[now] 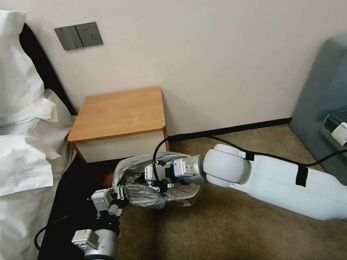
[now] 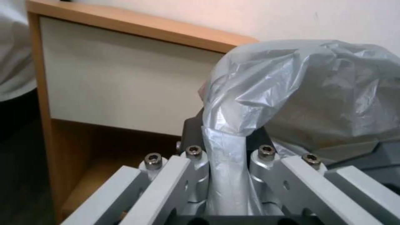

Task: Pick up the garbage bag from the table and place it over the trash can.

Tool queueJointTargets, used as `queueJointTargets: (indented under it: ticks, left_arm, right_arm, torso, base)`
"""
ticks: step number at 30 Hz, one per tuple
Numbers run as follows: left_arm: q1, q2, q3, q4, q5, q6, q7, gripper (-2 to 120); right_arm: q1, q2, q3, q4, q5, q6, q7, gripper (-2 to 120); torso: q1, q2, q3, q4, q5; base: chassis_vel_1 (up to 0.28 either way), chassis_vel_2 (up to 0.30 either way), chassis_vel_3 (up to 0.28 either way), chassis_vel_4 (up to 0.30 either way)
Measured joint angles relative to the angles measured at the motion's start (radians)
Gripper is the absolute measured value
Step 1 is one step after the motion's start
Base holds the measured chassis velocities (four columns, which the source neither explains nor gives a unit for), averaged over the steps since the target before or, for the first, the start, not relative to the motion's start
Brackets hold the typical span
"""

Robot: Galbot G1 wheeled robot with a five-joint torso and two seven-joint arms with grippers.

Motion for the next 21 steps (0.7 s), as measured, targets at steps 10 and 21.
queueJointTargets:
  ticks: [10, 21]
  left_arm:
    - [0.015, -0.004, -0.009, -0.024, -0.023, 0.005, 0.011, 8]
    - [0.027, -0.008, -0.004, -0.043, 0.002, 0.006, 0.023, 8]
  right_arm:
    - [-0.022, 0.032, 0.002, -0.087, -0.034, 0.029, 0.000, 0]
    - [-0.024, 0.056, -0.020, -0.140, -0.095, 0.029, 0.013, 0]
  torso:
    - [0.000, 0.000, 0.000, -0.0002, 0.0001]
    - [0.000, 0.000, 0.000, -0.0001, 0.0001]
  base:
    - [0.000, 0.000, 0.000, 0.000]
    - [0.000, 0.000, 0.000, 0.000]
